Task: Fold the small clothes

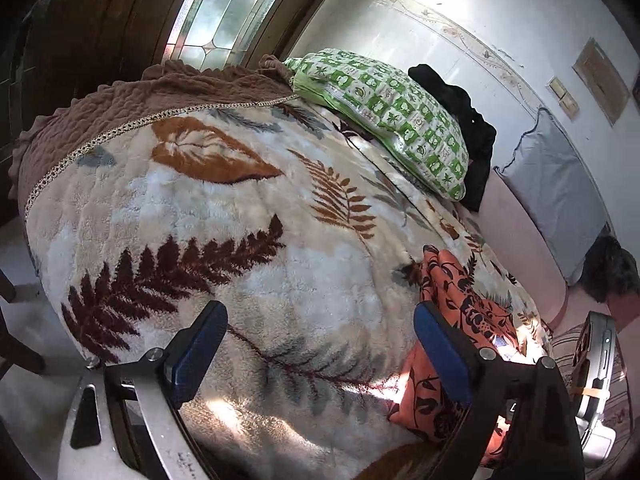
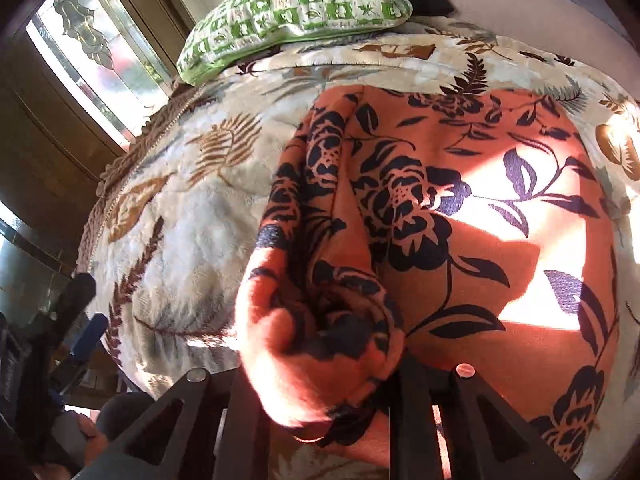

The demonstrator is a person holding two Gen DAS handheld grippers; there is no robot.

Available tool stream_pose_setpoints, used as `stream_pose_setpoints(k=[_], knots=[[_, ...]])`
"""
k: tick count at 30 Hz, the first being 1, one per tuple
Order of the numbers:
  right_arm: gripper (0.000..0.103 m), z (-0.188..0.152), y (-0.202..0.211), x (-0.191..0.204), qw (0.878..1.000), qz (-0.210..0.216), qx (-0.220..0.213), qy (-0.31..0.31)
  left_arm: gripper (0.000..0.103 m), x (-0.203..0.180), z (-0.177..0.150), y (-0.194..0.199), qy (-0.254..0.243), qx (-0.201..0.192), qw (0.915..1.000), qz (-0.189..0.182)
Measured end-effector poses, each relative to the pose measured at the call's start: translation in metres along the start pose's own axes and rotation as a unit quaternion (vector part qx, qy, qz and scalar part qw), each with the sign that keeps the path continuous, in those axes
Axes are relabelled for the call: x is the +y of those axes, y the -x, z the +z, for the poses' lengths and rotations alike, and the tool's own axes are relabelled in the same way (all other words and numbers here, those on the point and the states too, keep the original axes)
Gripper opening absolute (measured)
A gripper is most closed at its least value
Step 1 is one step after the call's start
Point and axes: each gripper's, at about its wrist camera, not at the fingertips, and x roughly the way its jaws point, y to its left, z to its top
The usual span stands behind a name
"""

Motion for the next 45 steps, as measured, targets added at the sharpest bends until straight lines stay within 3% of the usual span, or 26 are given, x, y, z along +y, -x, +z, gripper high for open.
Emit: stream_pose_setpoints(k=[3, 4, 5, 6, 8, 11, 17, 19, 22, 23, 25, 26, 29, 30, 33, 36, 37, 42, 44, 45], knots=[[0.026, 0.007, 0.007, -0.002, 1.000, 0.019, 0.003, -0.009, 0.094, -0.005, 0.000, -0.002, -0.014, 0.005, 0.9998, -0.009], [0.047, 0.006, 0.004, 0.001, 0.999, 0.035, 0.007, -0.010, 0.094, -0.007, 0.000, -0.001, -0.021, 0.005, 0.9997, -0.011], [0.078, 0.003, 0.000, 0.006, 0.998, 0.059, 0.013, -0.006, 0.094, -0.007, 0.000, 0.000, -0.025, 0.004, 0.9996, -0.014], [0.084, 0.000, 0.000, 0.015, 0.996, 0.084, 0.012, 0.002, 0.094, -0.007, 0.000, 0.002, -0.026, 0.003, 0.9995, -0.017], [0.085, -0.010, 0.009, 0.018, 0.995, 0.102, -0.005, 0.022, 0.094, -0.007, 0.000, 0.003, -0.029, 0.007, 0.9993, -0.022], [0.085, -0.020, 0.034, -0.003, 0.990, 0.137, -0.039, -0.025, 0.094, -0.020, -0.003, 0.006, -0.051, 0.022, 0.9974, -0.046], [0.085, -0.029, 0.087, -0.072, 0.981, 0.118, -0.109, -0.105, 0.094, -0.085, -0.010, 0.007, -0.123, 0.064, 0.9848, -0.104], [0.085, -0.034, 0.092, -0.095, 0.979, 0.116, -0.111, -0.127, 0.094, -0.111, -0.017, -0.007, -0.162, 0.097, 0.9775, -0.093], [0.085, -0.041, 0.093, -0.115, 0.975, 0.126, -0.106, -0.149, 0.094, -0.136, -0.033, -0.034, -0.221, 0.134, 0.9651, -0.039], [0.085, -0.041, 0.092, -0.118, 0.974, 0.130, -0.106, -0.150, 0.090, -0.138, -0.036, -0.041, -0.228, 0.141, 0.9631, -0.025], [0.085, -0.044, 0.091, -0.122, 0.974, 0.139, -0.104, -0.145, 0.043, -0.139, -0.039, -0.051, -0.230, 0.162, 0.9595, -0.015], [0.085, -0.044, 0.090, -0.122, 0.975, 0.142, -0.102, -0.140, 0.037, -0.139, -0.041, -0.054, -0.230, 0.173, 0.9574, -0.012], [0.085, -0.045, 0.085, -0.127, 0.973, 0.154, -0.100, -0.138, 0.036, -0.141, -0.043, -0.052, -0.248, 0.165, 0.9545, -0.001], [0.085, -0.046, 0.083, -0.130, 0.972, 0.161, -0.099, -0.141, 0.036, -0.137, -0.043, -0.053, -0.240, 0.169, 0.9560, 0.000], [0.085, -0.047, 0.077, -0.136, 0.969, 0.175, -0.090, -0.148, 0.022, -0.104, -0.046, -0.070, -0.166, 0.211, 0.9632, -0.014], [0.085, -0.048, 0.072, -0.141, 0.966, 0.192, -0.084, -0.148, 0.022, -0.064, -0.042, -0.085, -0.053, 0.242, 0.9661, -0.073], [0.085, -0.049, 0.070, -0.142, 0.965, 0.198, -0.080, -0.149, 0.022, -0.058, -0.040, -0.084, -0.036, 0.245, 0.9650, -0.087], [0.085, -0.049, 0.070, -0.148, 0.962, 0.212, -0.078, -0.151, 0.041, -0.094, -0.029, -0.058, -0.148, 0.213, 0.9642, -0.053], [0.085, -0.049, 0.072, -0.151, 0.961, 0.218, -0.078, -0.152, 0.060, -0.114, -0.018, -0.047, -0.178, 0.187, 0.9638, -0.068], [0.085, -0.049, 0.074, -0.152, 0.960, 0.220, -0.079, -0.151, 0.076, -0.124, -0.012, -0.045, -0.192, 0.172, 0.9637, -0.069]])
